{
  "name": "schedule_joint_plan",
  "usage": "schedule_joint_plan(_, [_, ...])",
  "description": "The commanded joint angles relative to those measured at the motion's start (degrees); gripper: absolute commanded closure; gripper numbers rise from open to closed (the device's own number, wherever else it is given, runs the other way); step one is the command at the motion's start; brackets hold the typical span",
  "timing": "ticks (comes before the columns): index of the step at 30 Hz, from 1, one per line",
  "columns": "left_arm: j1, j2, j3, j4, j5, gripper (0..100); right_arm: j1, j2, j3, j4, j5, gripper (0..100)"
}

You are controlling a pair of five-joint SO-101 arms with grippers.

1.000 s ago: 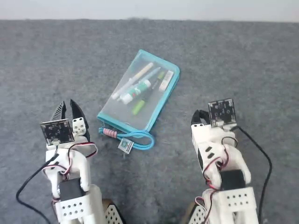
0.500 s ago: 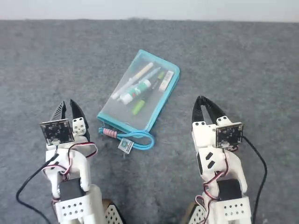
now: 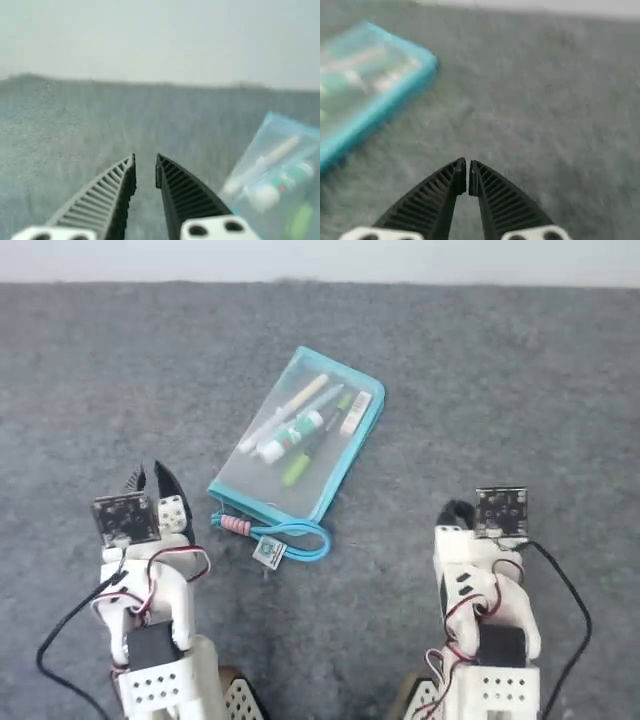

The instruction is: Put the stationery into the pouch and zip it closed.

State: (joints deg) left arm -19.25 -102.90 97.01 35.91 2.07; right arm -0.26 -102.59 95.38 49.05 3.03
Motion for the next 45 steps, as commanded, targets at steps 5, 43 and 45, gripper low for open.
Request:
schedule_joint_plan(5, [0.18,-1.23,-0.48,31.91,-0.53,94,1.71,-1.27,1.05,8.75,0.62,99.0])
schedule_joint_plan(43, [0.18,-1.23,-0.48,36.4,-0.44,94,1.89,-1.27,1.05,26.15,0.62,99.1])
schedule_joint_plan(45, [0.18,-1.23,-0.48,36.4,-0.44,94,1.89,-1.27,1.05,26.15,0.62,99.1])
